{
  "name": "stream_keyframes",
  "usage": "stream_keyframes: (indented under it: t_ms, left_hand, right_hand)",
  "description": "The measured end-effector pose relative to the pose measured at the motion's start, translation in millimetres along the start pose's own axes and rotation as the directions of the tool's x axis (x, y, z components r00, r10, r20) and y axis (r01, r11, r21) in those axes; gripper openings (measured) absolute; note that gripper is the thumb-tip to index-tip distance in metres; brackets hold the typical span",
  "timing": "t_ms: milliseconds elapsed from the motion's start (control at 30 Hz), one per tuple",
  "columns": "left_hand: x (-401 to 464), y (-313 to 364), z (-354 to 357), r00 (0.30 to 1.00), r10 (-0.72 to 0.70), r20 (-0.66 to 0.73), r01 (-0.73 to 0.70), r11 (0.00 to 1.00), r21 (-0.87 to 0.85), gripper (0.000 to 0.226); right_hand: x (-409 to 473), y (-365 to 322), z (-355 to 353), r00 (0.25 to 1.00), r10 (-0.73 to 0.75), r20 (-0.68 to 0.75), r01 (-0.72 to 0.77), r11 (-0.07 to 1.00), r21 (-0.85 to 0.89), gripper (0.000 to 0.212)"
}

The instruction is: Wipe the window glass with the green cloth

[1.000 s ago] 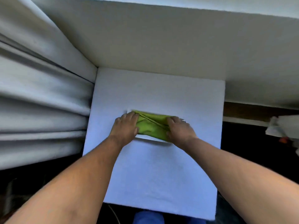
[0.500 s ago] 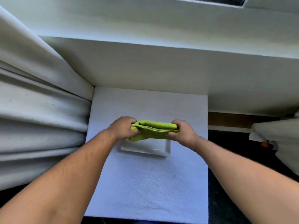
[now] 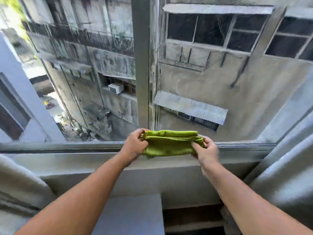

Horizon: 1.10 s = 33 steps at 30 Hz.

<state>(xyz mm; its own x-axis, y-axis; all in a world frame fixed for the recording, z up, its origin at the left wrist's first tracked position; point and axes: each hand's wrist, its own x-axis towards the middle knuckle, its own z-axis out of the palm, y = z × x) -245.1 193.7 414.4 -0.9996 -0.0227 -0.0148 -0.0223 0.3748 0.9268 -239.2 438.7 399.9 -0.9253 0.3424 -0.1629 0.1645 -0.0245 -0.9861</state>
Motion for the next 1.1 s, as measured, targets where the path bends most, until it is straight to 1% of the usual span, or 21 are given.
stream_keyframes:
  t_ms: [100, 167, 200, 267, 367, 433, 533, 600, 667, 700, 733, 767, 800, 833, 867, 900, 933, 967, 1033, 1067, 1100]
  left_hand:
    - [22, 115, 37, 0.99, 0.125, -0.059, -0.125, 0.992, -0.005, 0.029]
    - [38, 187, 58, 0.977, 0.197, -0.083, -0.203, 0.978, -0.059, 0.021]
    - [47, 224, 69, 0.96, 0.257, -0.108, -0.265, 0.961, -0.072, 0.02]
    - [61, 292, 88, 0.908, 0.381, -0.176, -0.399, 0.913, -0.086, 0.025]
    - [74, 367, 109, 0.81, 0.503, -0.301, -0.541, 0.839, -0.056, 0.032]
    - [84, 396, 123, 0.761, 0.537, -0.364, -0.579, 0.816, -0.008, 0.037]
    - [101, 408, 132, 0.686, 0.578, -0.441, -0.595, 0.795, 0.116, 0.042]
    - [106, 406, 130, 0.654, 0.619, -0.435, -0.601, 0.774, 0.197, 0.045]
    - [108, 406, 117, 0.634, 0.684, -0.36, -0.592, 0.729, 0.344, 0.045]
    - [109, 407, 108, 0.611, 0.733, -0.299, -0.585, 0.672, 0.454, 0.045]
    - [108, 412, 96, 0.563, 0.796, -0.224, -0.585, 0.575, 0.572, 0.045]
    - [108, 421, 82, 0.465, 0.875, -0.138, -0.587, 0.421, 0.692, 0.044]
    - [107, 433, 68, 0.32, 0.947, -0.037, -0.558, 0.219, 0.8, 0.043]
    - [108, 446, 53, 0.166, 0.983, 0.079, -0.481, 0.011, 0.877, 0.043]
    - [111, 461, 38, 0.053, 0.982, 0.183, -0.362, -0.152, 0.92, 0.044]
    - [115, 476, 23, 0.002, 0.968, 0.25, -0.229, -0.243, 0.943, 0.048]
    - [120, 487, 9, 0.005, 0.962, 0.274, -0.126, -0.271, 0.954, 0.054]
    - [125, 494, -4, 0.051, 0.966, 0.252, -0.063, -0.249, 0.967, 0.06]
    - [135, 494, -19, 0.184, 0.973, 0.137, -0.011, -0.137, 0.99, 0.068]
    - [141, 490, -22, 0.226, 0.971, 0.08, -0.005, -0.081, 0.997, 0.071]
    - [146, 485, -23, 0.242, 0.969, 0.039, -0.008, -0.038, 0.999, 0.072]
  right_hand:
    - [34, -91, -62, 0.978, -0.124, -0.169, 0.135, 0.989, 0.053, 0.022]
    - [58, -160, -99, 0.932, -0.233, -0.277, 0.253, 0.967, 0.04, 0.028]
    - [68, -198, -118, 0.891, -0.309, -0.334, 0.332, 0.943, 0.013, 0.031]
    - [85, -269, -152, 0.776, -0.443, -0.45, 0.479, 0.877, -0.038, 0.033]
    - [103, -358, -180, 0.589, -0.569, -0.574, 0.629, 0.769, -0.118, 0.032]
    - [114, -397, -186, 0.518, -0.609, -0.6, 0.655, 0.734, -0.179, 0.03]
    - [132, -414, -176, 0.431, -0.716, -0.549, 0.639, 0.672, -0.373, 0.018]
    - [143, -406, -170, 0.358, -0.773, -0.523, 0.585, 0.623, -0.52, 0.018]
    - [149, -400, -168, 0.305, -0.803, -0.513, 0.58, 0.583, -0.569, 0.02]
    - [150, -401, -167, 0.294, -0.813, -0.502, 0.604, 0.565, -0.562, 0.022]
    - [152, -401, -166, 0.29, -0.819, -0.495, 0.635, 0.552, -0.541, 0.023]
    - [152, -401, -163, 0.287, -0.82, -0.495, 0.664, 0.543, -0.514, 0.024]
    - [152, -400, -159, 0.284, -0.818, -0.5, 0.686, 0.538, -0.49, 0.024]
    - [150, -396, -152, 0.268, -0.82, -0.506, 0.701, 0.526, -0.482, 0.025]
    - [149, -391, -144, 0.244, -0.829, -0.503, 0.71, 0.506, -0.489, 0.026]
    - [148, -385, -136, 0.224, -0.843, -0.49, 0.723, 0.481, -0.496, 0.03]
    - [147, -381, -128, 0.229, -0.858, -0.46, 0.747, 0.458, -0.481, 0.036]
    - [147, -378, -120, 0.252, -0.872, -0.42, 0.776, 0.442, -0.45, 0.045]
    - [153, -376, -112, 0.271, -0.9, -0.341, 0.794, 0.409, -0.449, 0.065]
    - [160, -374, -112, 0.252, -0.918, -0.305, 0.79, 0.377, -0.484, 0.07]
    - [167, -372, -113, 0.218, -0.94, -0.261, 0.784, 0.328, -0.528, 0.072]
